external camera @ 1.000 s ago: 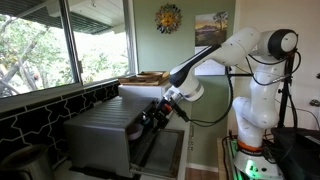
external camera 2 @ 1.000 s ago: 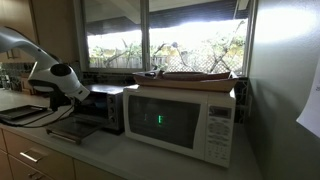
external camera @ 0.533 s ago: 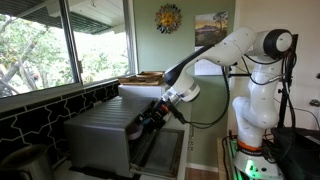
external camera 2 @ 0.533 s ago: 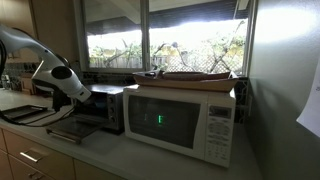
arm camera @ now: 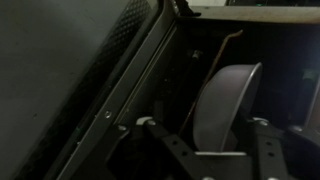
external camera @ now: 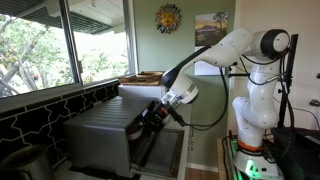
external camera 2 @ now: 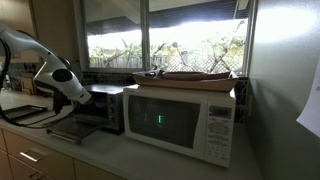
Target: Take the bowls out of the oven and stack them on top of the oven
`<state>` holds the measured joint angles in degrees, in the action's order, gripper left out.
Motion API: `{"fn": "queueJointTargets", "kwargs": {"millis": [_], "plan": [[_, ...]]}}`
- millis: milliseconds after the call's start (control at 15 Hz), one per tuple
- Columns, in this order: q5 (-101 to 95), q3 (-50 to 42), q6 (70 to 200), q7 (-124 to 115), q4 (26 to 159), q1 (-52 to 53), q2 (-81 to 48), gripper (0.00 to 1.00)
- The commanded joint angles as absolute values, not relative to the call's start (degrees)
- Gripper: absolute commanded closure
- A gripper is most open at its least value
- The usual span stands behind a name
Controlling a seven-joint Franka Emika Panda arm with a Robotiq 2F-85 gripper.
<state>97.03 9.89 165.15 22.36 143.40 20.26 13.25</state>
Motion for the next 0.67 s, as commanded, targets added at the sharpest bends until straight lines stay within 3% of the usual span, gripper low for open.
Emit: {"fn": "queueJointTargets", "kwargs": {"millis": [0, 200, 400, 467, 600], "plan": [[99.1, 10.2, 166.8, 24.0, 141.9, 20.1, 11.1, 0.54], [98.4, 10.1, 166.9, 23.6, 141.9, 19.9, 11.3, 0.81], [96.3, 9.8, 166.2, 22.3, 143.5, 19.8, 13.1, 0.90], [95.5, 9.7, 166.1, 21.7, 144.0, 19.8, 13.7, 0.86], [93.3, 9.5, 165.4, 20.3, 145.1, 19.7, 14.7, 0.88]]}}
